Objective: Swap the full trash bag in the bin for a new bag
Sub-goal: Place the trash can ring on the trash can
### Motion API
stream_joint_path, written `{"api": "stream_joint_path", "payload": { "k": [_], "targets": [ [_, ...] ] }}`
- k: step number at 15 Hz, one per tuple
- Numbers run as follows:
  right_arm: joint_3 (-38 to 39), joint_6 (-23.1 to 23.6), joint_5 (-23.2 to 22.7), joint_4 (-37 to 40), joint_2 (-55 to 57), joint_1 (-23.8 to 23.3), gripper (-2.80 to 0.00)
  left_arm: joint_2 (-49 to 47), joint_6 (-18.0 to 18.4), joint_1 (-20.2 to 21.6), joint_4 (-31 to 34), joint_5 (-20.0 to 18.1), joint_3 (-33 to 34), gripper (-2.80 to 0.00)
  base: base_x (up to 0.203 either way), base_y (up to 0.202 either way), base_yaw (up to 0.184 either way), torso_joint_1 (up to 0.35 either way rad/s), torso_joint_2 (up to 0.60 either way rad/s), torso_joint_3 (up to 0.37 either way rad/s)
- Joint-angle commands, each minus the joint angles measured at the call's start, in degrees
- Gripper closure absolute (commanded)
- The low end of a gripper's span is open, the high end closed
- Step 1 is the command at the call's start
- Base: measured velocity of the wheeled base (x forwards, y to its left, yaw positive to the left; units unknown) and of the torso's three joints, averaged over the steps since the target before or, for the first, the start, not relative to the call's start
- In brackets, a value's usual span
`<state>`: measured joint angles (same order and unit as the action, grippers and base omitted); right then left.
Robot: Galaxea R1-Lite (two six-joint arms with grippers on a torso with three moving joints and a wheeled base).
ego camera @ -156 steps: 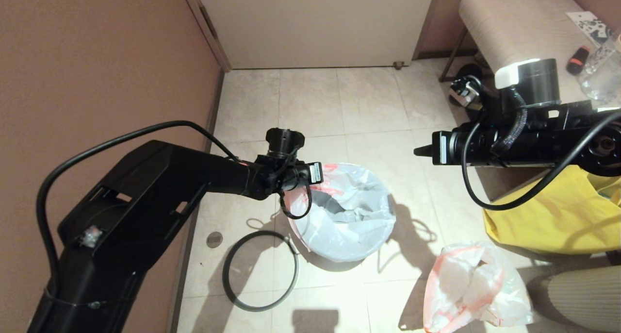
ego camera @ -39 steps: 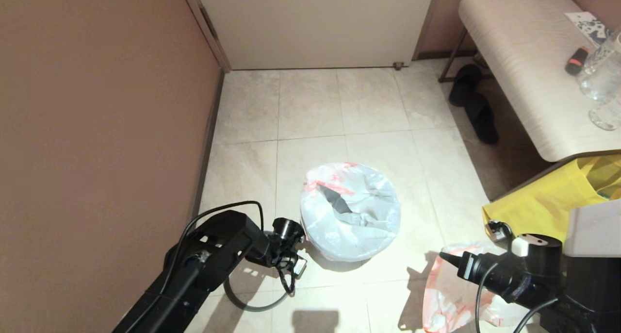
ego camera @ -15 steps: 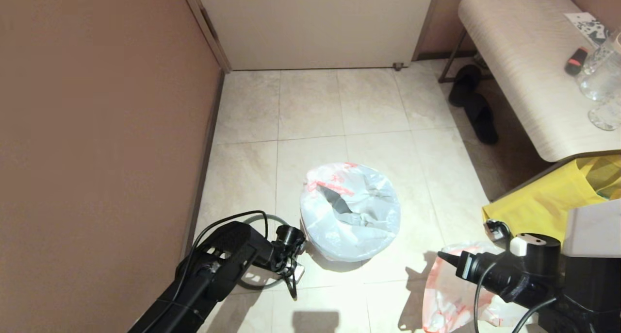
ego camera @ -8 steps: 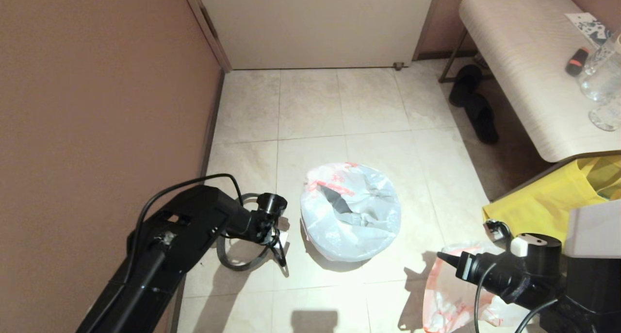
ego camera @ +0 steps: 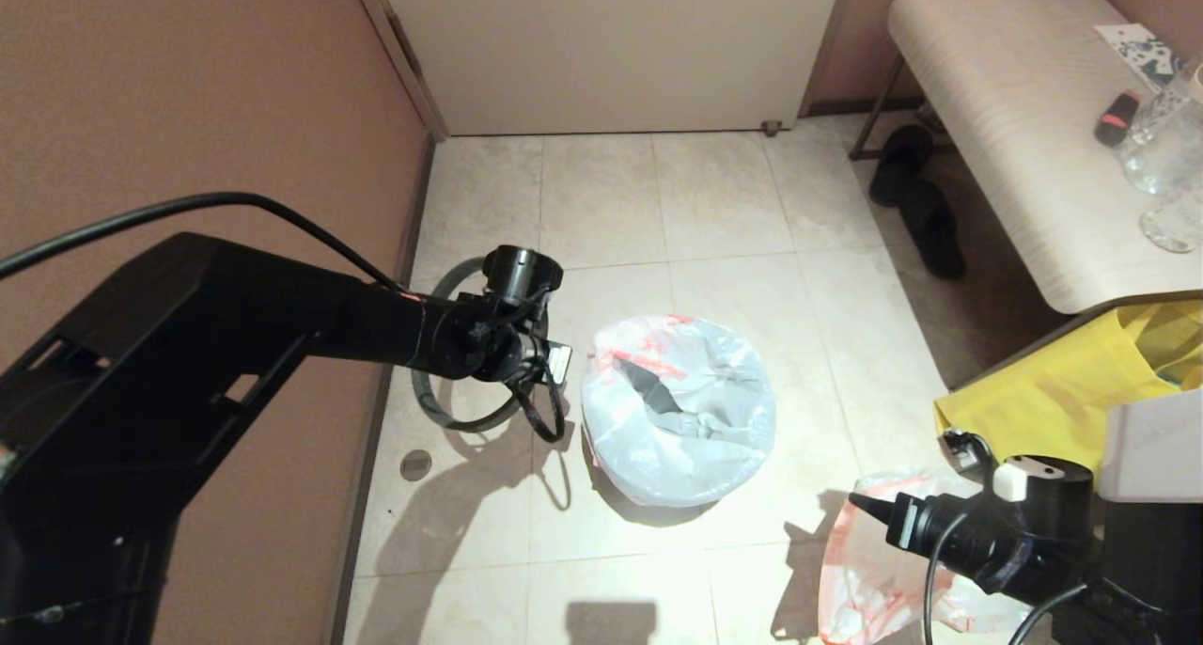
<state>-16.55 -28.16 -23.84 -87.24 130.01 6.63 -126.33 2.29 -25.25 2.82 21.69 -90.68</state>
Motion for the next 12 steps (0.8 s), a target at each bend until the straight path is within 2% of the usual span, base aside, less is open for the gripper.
{"api": "stream_joint_path", "payload": {
  "k": [1,5,6,9,12],
  "targets": [
    [0.0,-0.1,-0.2,-2.7,-0.3,0.0,0.00,2.9,0.9,-3.0,1.9,0.2,-3.7,0.00,0.000,0.000,0.000,0.000,0.00,0.000],
    [0.2,-0.1,-0.1,-2.7,-1.0,-0.4,0.00,-2.7,6.2,-9.2,9.6,0.1,-20.4,0.00,0.000,0.000,0.000,0.000,0.00,0.000],
    [0.1,-0.1,0.2,-2.7,-1.0,-0.9,0.00,-3.4,7.7,-11.9,11.3,0.1,-22.0,0.00,0.000,0.000,0.000,0.000,0.00,0.000],
    [-0.5,-0.1,0.0,-2.7,-1.5,-5.2,0.00,-5.0,10.9,-19.4,12.6,-0.2,-21.7,0.00,0.000,0.000,0.000,0.000,0.00,0.000],
    [-2.2,-0.3,-0.3,-2.7,-1.9,-8.6,0.00,-6.7,12.4,-23.0,11.7,-1.7,-21.2,0.00,0.000,0.000,0.000,0.000,0.00,0.000]
  ]
}}
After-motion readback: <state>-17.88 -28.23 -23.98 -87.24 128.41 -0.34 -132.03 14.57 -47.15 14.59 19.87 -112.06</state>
